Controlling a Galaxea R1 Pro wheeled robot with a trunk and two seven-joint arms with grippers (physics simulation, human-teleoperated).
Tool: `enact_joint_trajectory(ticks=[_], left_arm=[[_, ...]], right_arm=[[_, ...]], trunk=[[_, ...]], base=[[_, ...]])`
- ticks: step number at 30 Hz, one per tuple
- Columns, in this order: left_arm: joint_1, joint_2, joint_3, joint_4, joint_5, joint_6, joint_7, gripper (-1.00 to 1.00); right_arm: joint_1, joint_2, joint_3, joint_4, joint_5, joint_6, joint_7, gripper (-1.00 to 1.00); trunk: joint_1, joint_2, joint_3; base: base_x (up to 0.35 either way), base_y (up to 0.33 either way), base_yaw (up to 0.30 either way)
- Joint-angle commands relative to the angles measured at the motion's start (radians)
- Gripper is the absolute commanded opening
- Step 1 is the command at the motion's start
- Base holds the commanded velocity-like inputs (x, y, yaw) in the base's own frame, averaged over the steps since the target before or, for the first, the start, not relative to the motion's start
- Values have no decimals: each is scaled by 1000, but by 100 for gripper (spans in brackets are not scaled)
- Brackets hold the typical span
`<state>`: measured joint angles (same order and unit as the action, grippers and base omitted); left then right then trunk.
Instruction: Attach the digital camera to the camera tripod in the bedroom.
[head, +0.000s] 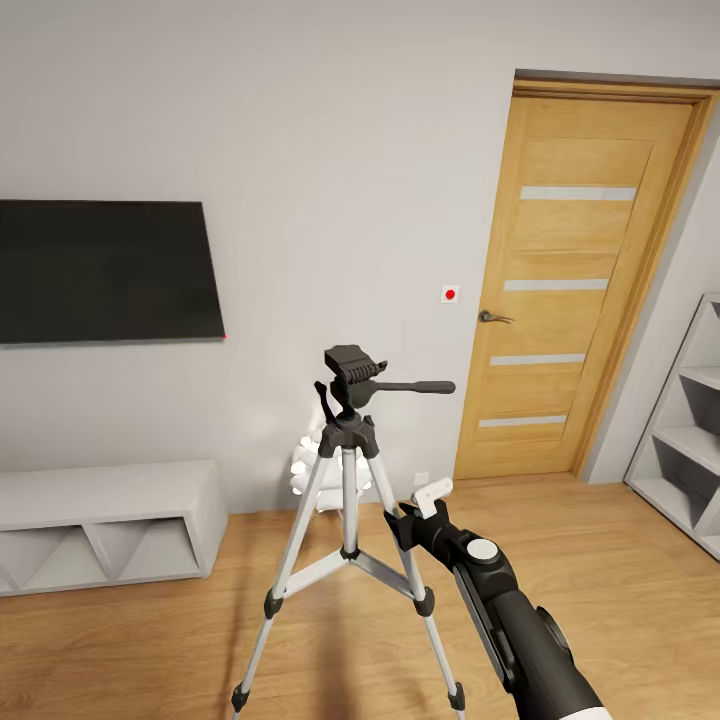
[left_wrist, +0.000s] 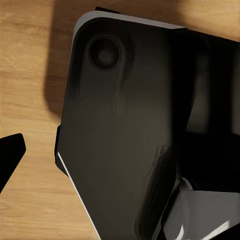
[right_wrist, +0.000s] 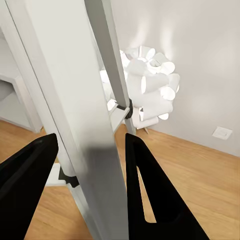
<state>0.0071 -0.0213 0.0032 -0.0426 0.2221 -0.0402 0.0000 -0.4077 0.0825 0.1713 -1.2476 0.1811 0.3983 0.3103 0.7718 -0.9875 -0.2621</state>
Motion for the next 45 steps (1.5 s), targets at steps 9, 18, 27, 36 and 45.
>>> enact_joint_trajectory(ticks=[9, 18, 27, 36, 45], left_arm=[[1, 0, 0, -2, 6, -1, 0, 100], [1, 0, 0, -2, 5, -1, 0, 100], [1, 0, 0, -2, 5, -1, 0, 100], [1, 0, 0, -2, 5, -1, 0, 100], [1, -1, 0, -2, 5, -1, 0, 100]], right_arm=[[0, 0, -3, 25, 11, 9, 7, 100], [0, 0, -3, 25, 11, 7, 7, 100], [0, 0, -3, 19, 12, 7, 7, 100], [0, 0, -3, 8, 18, 11, 6, 100], [0, -1, -4, 1, 19, 15, 7, 100]], trunk=[[0, -1, -1], [0, -1, -1], [0, -1, -1], [0, -1, -1], [0, -1, -1]], base=[[0, 0, 0], [0, 0, 0], [0, 0, 0], [0, 0, 0], [-19, 0, 0]])
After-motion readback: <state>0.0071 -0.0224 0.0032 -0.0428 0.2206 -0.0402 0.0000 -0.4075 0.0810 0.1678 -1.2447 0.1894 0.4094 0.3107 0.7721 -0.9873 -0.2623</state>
